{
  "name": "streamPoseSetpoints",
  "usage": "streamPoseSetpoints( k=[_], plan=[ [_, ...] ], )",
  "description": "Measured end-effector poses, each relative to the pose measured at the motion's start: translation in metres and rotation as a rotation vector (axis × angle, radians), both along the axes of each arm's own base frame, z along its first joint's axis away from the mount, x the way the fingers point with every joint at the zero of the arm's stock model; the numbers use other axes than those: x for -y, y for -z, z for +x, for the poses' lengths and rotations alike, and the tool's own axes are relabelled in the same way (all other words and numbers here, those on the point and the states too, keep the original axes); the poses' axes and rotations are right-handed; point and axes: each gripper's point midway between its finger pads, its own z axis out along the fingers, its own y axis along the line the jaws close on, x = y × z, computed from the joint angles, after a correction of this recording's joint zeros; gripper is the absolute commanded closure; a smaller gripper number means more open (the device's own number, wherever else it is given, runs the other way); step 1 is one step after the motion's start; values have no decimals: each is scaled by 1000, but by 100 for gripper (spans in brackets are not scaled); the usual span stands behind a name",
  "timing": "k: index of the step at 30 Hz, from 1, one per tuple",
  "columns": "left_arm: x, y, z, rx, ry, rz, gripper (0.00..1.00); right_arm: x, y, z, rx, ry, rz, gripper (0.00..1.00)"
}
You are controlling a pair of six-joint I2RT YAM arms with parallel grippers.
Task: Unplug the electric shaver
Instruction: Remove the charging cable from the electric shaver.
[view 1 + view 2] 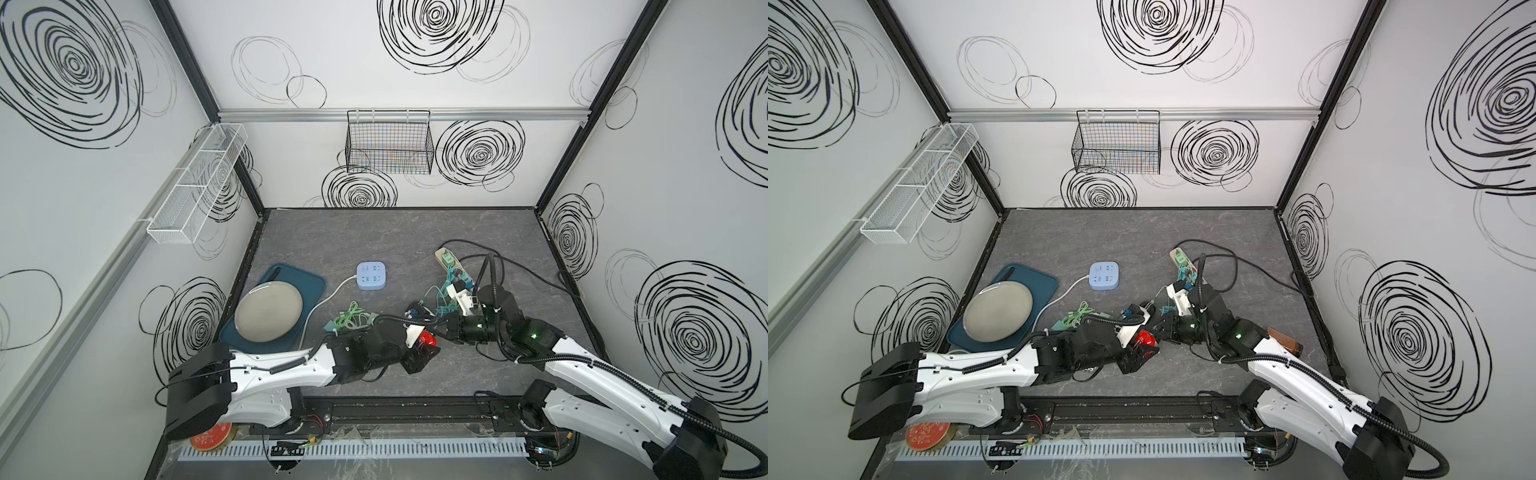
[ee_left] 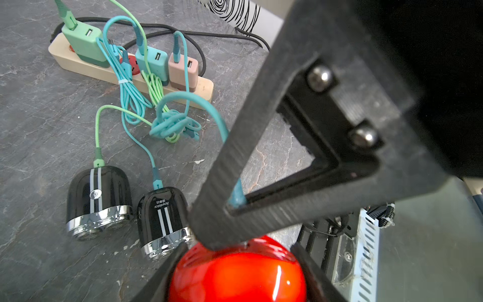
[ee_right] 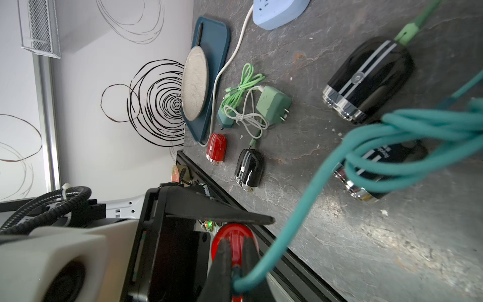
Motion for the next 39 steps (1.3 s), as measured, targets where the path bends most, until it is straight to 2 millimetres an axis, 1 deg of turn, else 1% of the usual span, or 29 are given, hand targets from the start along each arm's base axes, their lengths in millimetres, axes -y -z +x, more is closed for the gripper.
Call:
streamPoseSetpoints(
  k=[6, 13, 18, 24, 25, 26, 28, 30, 31, 34, 39],
  plan=[
    [4, -2, 0, 7, 2, -15, 64, 5, -3, 1, 13, 30, -14, 100],
    [8, 0, -1, 13, 0, -18, 67, 9, 0, 0, -46, 45, 51, 100],
    [10, -5, -1, 19, 2, -52, 69, 13, -5, 1, -66, 45, 93, 100],
    [9, -6, -2, 12, 4, -75, 70, 16, -4, 0, -59, 35, 80, 100],
    [7, -3, -3, 3, 4, -65, 70, 18, -5, 5, -37, 56, 68, 100],
    [1, 6, -6, -12, 5, -36, 71, 22, -7, 13, -16, 87, 61, 100],
    [-14, 35, -13, -58, 4, 53, 71, 31, -14, 29, 36, 157, 60, 100],
    [-25, 55, -19, -94, 3, 122, 71, 32, -20, 35, 59, 174, 77, 100],
    [-29, 61, -21, -105, 2, 143, 71, 31, -23, 36, 66, 177, 86, 100],
    [-32, 66, -22, -117, 3, 163, 71, 31, -26, 38, 79, 181, 94, 100],
    [-34, 67, -22, -128, -7, 167, 69, 34, -18, 40, 81, 187, 57, 100]
  ],
)
